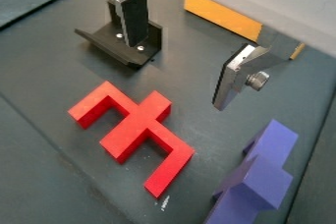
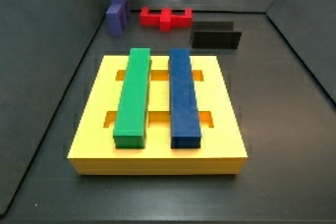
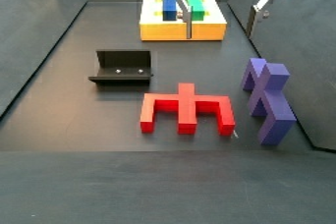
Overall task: Pick up the purple object. Move up. Move to above the board. Insert the purple object.
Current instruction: Pick up the purple object.
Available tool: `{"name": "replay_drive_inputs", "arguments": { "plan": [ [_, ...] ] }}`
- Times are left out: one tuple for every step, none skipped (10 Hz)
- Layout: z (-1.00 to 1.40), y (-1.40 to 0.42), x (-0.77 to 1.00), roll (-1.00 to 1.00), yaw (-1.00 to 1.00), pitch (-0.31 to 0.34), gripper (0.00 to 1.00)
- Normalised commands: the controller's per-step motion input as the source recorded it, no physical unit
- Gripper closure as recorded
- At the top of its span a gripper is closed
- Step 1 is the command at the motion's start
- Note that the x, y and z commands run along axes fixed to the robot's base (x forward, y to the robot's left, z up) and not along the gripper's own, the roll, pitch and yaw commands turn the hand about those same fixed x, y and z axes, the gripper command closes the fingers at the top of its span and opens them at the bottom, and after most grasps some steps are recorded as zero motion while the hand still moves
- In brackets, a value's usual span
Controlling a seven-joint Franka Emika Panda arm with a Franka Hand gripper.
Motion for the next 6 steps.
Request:
{"name": "replay_drive_inputs", "arguments": {
  "plan": [
    [-0.17, 0.11, -0.08, -0.02, -0.58, 0.0, 0.0],
    [-0.07, 0.0, -0.03, 0.0, -1.0, 0.0, 0.0],
    [-0.08, 0.0, -0.04, 0.0, -0.98, 0.004, 0.0],
    [-0.01, 0.0, -0.18, 0.0, -0.94, 0.0, 0.0],
    [0.0, 0.0, -0.16, 0.0, -0.97, 0.0, 0.0],
    [0.0, 0.0, -0.14, 0.0, -0.96, 0.0, 0.0]
  ]
}}
